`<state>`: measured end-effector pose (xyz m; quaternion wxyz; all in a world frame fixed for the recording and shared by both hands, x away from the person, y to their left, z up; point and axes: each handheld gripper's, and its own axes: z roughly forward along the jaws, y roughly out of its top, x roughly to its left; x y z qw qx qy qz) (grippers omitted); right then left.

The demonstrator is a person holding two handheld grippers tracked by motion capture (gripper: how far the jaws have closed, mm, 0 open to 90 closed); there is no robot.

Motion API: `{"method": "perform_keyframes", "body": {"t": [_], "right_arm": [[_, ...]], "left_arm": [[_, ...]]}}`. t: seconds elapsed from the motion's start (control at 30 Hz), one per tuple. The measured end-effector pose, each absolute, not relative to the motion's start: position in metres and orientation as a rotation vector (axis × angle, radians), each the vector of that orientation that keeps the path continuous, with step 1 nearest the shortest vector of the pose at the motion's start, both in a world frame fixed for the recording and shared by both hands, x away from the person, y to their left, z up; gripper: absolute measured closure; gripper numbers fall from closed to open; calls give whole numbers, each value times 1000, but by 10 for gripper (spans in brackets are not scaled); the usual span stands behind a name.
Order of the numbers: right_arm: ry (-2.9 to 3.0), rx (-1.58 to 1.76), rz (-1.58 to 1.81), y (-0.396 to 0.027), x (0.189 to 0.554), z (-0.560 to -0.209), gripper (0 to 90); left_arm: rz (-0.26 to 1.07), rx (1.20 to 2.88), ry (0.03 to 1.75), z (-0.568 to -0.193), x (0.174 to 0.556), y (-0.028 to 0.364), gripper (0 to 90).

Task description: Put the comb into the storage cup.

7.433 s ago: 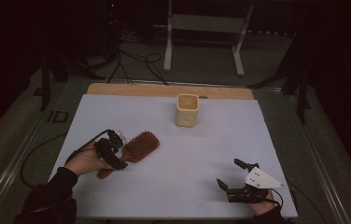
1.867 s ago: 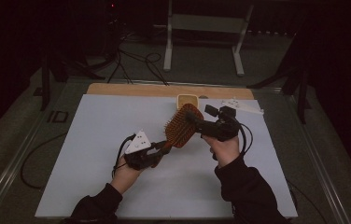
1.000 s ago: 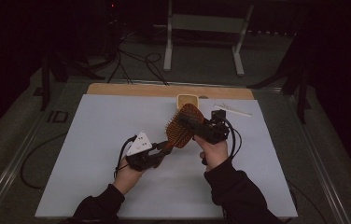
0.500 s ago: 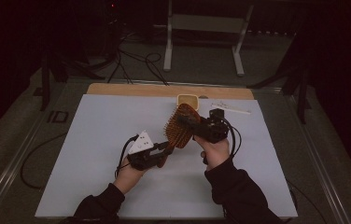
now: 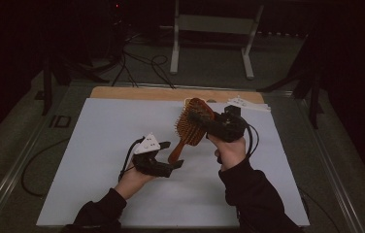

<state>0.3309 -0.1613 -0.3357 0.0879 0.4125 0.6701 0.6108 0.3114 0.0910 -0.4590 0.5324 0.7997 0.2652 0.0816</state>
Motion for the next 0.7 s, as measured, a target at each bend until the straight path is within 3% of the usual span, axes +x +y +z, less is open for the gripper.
{"method": "perform_keyframes", "body": {"t": [0.1, 0.17, 0.7], "right_arm": [[2004, 1202, 1806, -162, 332, -331, 519], [2005, 1187, 1801, -163, 332, -328, 518], [2014, 1059, 1775, -158, 341, -299, 517]], "left_arm": [[187, 1905, 629, -458, 311, 97, 96], [169, 1910, 616, -458, 310, 101, 0], [175, 1928, 602, -464, 301, 146, 0]]}}
